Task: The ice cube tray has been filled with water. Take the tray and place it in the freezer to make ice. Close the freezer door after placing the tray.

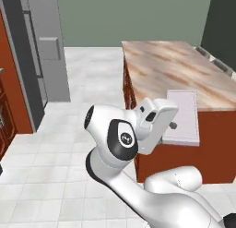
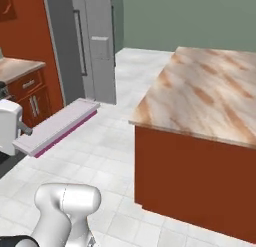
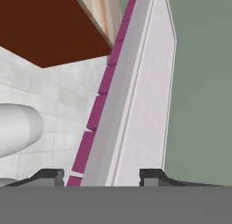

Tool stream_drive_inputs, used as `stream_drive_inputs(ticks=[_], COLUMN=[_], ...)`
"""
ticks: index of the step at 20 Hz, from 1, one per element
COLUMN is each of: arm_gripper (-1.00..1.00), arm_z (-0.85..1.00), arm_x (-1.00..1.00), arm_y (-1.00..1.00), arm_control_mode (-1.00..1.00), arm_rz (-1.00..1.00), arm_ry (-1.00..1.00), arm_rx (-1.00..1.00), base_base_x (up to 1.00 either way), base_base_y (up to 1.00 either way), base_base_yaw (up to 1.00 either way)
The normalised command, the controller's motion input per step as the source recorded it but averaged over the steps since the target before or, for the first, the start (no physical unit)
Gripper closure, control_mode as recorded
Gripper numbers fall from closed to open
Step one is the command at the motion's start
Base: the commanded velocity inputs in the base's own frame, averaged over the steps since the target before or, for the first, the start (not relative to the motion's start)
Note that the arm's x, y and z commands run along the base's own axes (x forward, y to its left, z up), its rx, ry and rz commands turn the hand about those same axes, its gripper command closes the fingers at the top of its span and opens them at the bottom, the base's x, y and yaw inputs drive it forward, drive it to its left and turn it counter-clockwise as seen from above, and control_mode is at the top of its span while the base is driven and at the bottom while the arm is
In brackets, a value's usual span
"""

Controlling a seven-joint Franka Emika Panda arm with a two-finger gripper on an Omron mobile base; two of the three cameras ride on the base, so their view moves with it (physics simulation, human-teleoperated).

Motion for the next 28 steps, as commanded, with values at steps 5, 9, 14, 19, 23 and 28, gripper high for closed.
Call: stream_drive_inputs(ticks=[5, 9, 14, 19, 23, 28], arm_gripper=[1.00, 1.00, 1.00, 1.00, 1.00, 1.00], arm_z=[0.00, 0.00, 0.00, 0.00, 0.00, 0.00], arm_x=[0.00, 0.00, 0.00, 0.00, 0.00, 0.00], arm_y=[0.00, 0.00, 0.00, 0.00, 0.00, 0.00], arm_control_mode=[1.00, 1.00, 1.00, 1.00, 1.00, 1.00], arm_rz=[0.00, 0.00, 0.00, 0.00, 0.00, 0.00], arm_ry=[0.00, 0.00, 0.00, 0.00, 0.00, 0.00], arm_rx=[0.00, 0.00, 0.00, 0.00, 0.00, 0.00], base_base_x=[0.76, 0.74, 0.72, 0.64, 0.61, 0.62], base_base_y=[0.73, 0.77, 0.91, 0.97, 0.68, 0.17], base_base_yaw=[-0.45, -0.43, -0.39, -0.15, 0.05, 0.33])
